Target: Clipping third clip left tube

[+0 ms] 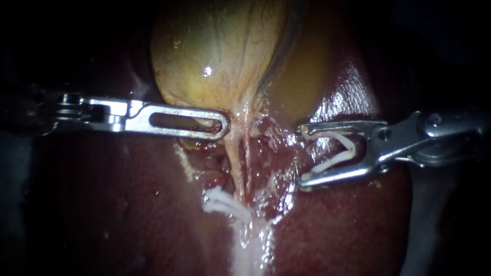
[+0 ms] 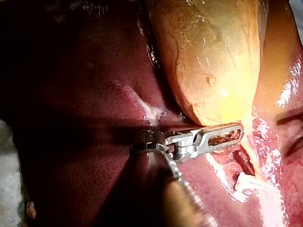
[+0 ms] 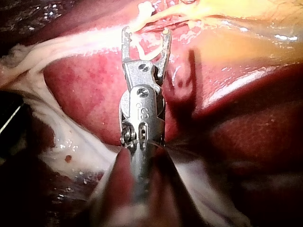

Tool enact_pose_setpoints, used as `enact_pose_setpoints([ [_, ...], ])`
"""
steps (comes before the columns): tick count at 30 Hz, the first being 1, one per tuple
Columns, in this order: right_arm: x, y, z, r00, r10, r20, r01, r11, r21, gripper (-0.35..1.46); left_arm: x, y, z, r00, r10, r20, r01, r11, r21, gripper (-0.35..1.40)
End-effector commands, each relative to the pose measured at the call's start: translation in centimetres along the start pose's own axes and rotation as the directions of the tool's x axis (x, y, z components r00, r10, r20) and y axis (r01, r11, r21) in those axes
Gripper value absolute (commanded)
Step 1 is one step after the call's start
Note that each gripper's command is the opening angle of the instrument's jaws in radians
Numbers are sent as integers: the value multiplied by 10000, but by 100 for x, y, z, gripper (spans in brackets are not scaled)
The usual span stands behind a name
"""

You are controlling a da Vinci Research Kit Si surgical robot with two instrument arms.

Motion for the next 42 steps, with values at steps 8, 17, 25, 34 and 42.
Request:
enact_pose_setpoints([
  [8,0,0,0,10000,-60,4,60,10000,-1,50,-2,6,-16,10000,-28,39,29,9999,-151,-35],
  [17,0,0,2,10000,2,-1,-2,10000,-11,50,9,36,-52,9996,-248,-154,242,9991,-356,-35],
  [25,1,0,3,9999,122,-10,-122,9999,-18,50,15,64,-65,9987,-298,-409,265,9966,-786,-35],
  [34,3,1,9,9995,307,-26,-307,9995,-55,50,13,70,-65,9986,-269,-466,229,9963,-829,-35],
  [42,1,0,39,9984,569,-55,-570,9982,-177,50,11,69,-64,9985,-259,-477,219,9964,-823,-35],
])
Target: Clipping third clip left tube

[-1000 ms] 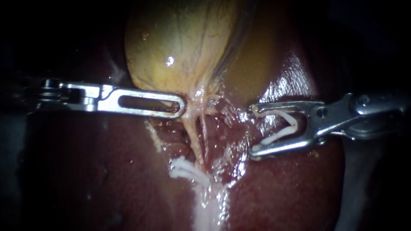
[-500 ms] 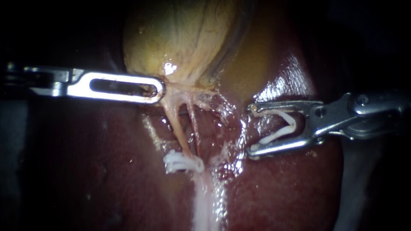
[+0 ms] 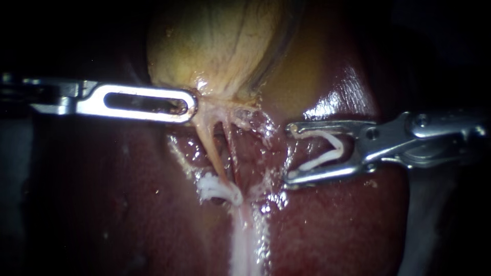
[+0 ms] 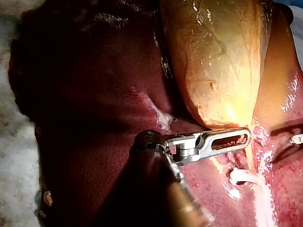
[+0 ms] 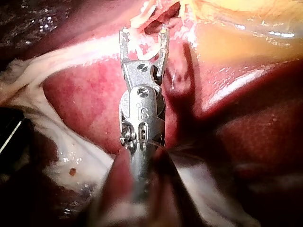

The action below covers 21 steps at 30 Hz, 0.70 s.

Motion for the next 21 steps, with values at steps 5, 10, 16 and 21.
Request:
enact_pose_setpoints([
  [5,0,1,31,9998,192,-3,-192,9998,67,50,-1,-2,2,10000,7,-12,-7,10000,15,-35],
  [10,-3,1,58,9997,264,-3,-264,9995,165,50,-1,-2,2,10000,9,-14,-9,10000,16,-35],
  [16,-8,2,78,9994,334,1,-334,9992,237,50,-1,-2,2,10000,10,-15,-9,10000,16,-35],
  [21,-14,6,90,9991,417,4,-417,9988,268,50,-2,-1,2,10000,9,-21,-9,10000,19,-35],
])
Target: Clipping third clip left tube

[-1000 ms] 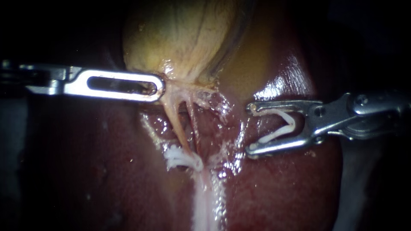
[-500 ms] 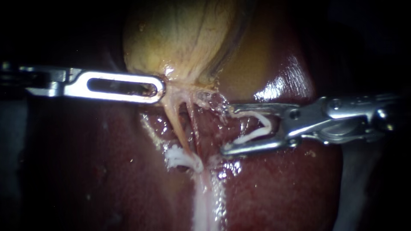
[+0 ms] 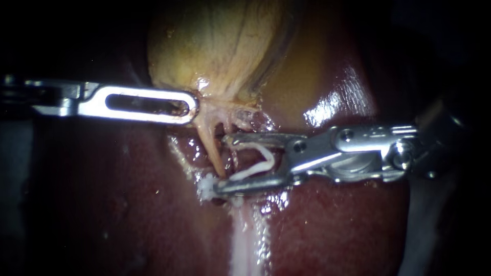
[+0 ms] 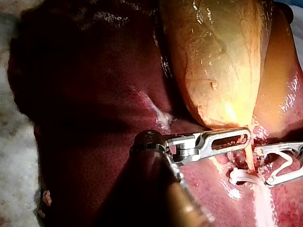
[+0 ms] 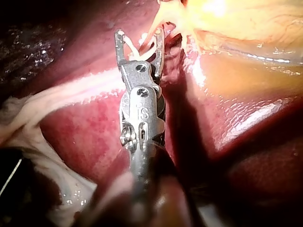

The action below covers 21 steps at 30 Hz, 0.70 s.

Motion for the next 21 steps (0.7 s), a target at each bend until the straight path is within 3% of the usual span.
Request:
enact_pose_setpoints([
  [1,-1,1,2,10000,-6,-24,6,10000,21,50,0,1,0,10000,1,-4,-1,10000,1,-35],
  [15,-21,12,30,9997,171,170,-173,9998,75,50,-3,4,0,10000,-3,-29,3,10000,13,-35],
  [21,-21,16,43,9992,346,175,-350,9992,187,50,-3,4,2,10000,-5,-63,5,10000,27,-35],
])
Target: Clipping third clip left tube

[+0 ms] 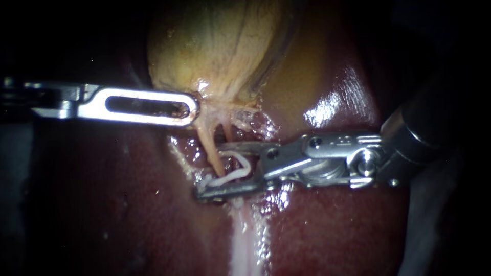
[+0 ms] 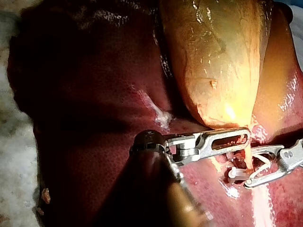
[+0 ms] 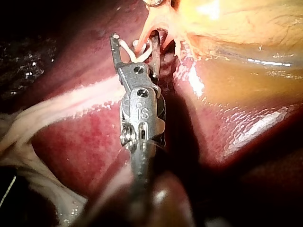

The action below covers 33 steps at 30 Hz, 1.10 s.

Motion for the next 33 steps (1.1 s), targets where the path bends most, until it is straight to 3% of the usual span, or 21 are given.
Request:
enact_pose_setpoints([
  [1,0,0,3,10000,71,-1,-71,10000,43,50,0,0,1,10000,0,-3,0,10000,4,-35],
  [14,8,7,14,9957,896,-240,-884,9950,466,46,0,0,1,10000,0,-6,0,10000,6,-35],
  [33,35,34,-4,9804,1729,-945,-1673,9838,648,43,0,-1,2,10000,5,9,-5,10000,-1,-35],
])
